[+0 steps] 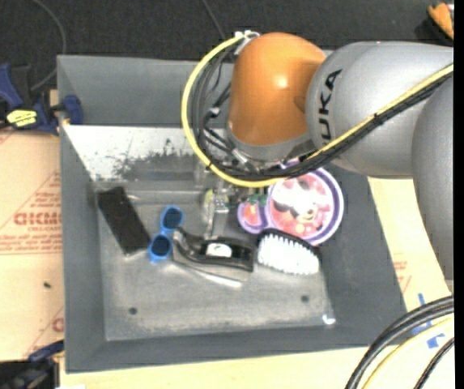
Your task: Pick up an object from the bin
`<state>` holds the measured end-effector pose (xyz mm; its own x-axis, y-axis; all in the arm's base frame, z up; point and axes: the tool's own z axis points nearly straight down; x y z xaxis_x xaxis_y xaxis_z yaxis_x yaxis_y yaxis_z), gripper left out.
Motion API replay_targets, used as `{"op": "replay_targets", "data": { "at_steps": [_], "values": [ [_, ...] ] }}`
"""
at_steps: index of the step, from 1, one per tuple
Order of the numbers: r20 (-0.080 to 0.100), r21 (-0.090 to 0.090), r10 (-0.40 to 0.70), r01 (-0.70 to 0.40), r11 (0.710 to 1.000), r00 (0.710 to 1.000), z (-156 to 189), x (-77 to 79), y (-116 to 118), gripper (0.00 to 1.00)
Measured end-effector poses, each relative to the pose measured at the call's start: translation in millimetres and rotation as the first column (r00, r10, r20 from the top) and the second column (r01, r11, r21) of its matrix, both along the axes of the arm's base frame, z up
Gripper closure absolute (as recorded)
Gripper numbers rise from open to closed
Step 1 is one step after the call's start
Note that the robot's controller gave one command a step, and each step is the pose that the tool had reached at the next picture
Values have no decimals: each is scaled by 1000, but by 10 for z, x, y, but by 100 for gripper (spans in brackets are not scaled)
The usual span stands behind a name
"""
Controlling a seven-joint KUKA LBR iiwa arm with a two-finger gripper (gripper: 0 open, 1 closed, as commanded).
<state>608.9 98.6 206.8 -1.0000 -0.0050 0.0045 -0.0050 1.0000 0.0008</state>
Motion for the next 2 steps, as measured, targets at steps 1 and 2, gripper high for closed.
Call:
{"op": "replay_targets", "data": {
  "at_steps": [1, 2],
  "values": [
    [9, 1, -4, 4, 1000, 1000, 54, 15, -7, 0],
    [3, 0, 168, -168, 986, 986, -1350, -466, -589, 0]
  ]
}}
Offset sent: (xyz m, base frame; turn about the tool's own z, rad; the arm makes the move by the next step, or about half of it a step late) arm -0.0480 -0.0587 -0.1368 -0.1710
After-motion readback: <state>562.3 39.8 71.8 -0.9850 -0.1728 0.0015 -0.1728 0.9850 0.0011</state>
